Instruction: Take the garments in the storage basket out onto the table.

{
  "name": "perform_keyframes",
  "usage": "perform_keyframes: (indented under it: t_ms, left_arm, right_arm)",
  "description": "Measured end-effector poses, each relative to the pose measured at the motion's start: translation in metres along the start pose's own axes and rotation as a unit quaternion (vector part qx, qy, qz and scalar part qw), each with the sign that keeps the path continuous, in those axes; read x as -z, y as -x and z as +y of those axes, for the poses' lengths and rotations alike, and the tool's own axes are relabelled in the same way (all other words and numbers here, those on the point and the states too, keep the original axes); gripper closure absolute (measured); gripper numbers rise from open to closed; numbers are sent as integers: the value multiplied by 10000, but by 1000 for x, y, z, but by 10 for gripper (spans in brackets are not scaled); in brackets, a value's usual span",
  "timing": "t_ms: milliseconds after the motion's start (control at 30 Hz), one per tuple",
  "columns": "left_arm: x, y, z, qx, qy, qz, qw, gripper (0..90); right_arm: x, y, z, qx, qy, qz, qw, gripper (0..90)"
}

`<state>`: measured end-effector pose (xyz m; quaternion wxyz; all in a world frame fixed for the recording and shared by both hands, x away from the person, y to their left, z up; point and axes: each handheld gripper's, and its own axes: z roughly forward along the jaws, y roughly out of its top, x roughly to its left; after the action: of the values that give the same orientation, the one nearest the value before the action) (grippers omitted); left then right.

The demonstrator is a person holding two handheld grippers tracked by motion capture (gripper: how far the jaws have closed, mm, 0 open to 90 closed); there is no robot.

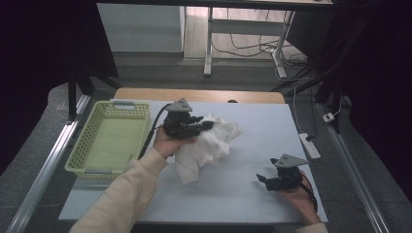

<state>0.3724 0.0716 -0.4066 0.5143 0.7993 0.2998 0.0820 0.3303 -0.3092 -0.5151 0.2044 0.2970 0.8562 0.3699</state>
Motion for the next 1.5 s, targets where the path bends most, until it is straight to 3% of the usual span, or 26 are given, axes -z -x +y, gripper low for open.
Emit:
perform_keyframes:
  t_ms: [133, 300, 500, 600, 633, 700, 800, 967, 1067, 1133, 1200, 1400, 1500]
  left_arm:
    - [-23, -7, -23, 156, -347, -34, 9993, 716]
    - [-45, -10, -42, 288, -606, -61, 9977, 713]
    - [-61, -7, -52, 213, -908, -46, 9956, 685]
    - [-59, -6, -51, 181, -860, -189, 9960, 579]
    - [-56, -5, -49, 150, -804, -205, 9964, 490]
    - [-46, -4, -44, 140, -645, -29, 9978, 303]
    - [-22, -3, -36, 71, -396, 71, 9992, 186]
    - [19, 1, -34, -211, -367, 510, 9978, 206]
    - [41, 3, -40, -449, -383, 749, 9954, 210]
    - [55, 4, -49, -489, -338, 967, 9935, 214]
    - [66, 4, -59, -446, -343, 969, 9937, 220]
    - [93, 6, -87, -539, -498, 1134, 9908, 231]
    - [102, 3, -98, -460, -528, 1163, 9907, 237]
  right_arm:
    - [0, 0, 0, 2, -9, 8, 10000, 164]
    - [-1, 0, -1, 11, -63, -4, 10000, 164]
    - [-1, 0, -1, 21, -50, -5, 10000, 164]
    - [-1, 0, -1, 21, -47, -3, 10000, 163]
    - [0, 0, -1, 17, -42, -3, 10000, 164]
    - [0, 0, -1, -1, -37, -9, 10000, 164]
    - [0, 0, -1, -13, -25, -17, 10000, 164]
    - [1, 0, 0, 17, -17, -26, 10000, 164]
    - [2, -1, 0, 15, 20, -43, 10000, 164]
    - [3, -1, 0, 6, 31, -56, 10000, 164]
    - [3, -1, 0, 1, 58, -75, 10000, 165]
    - [4, -1, 0, 5, 113, -49, 9999, 165]
    - [5, -1, 1, -4, 151, -59, 9999, 165]
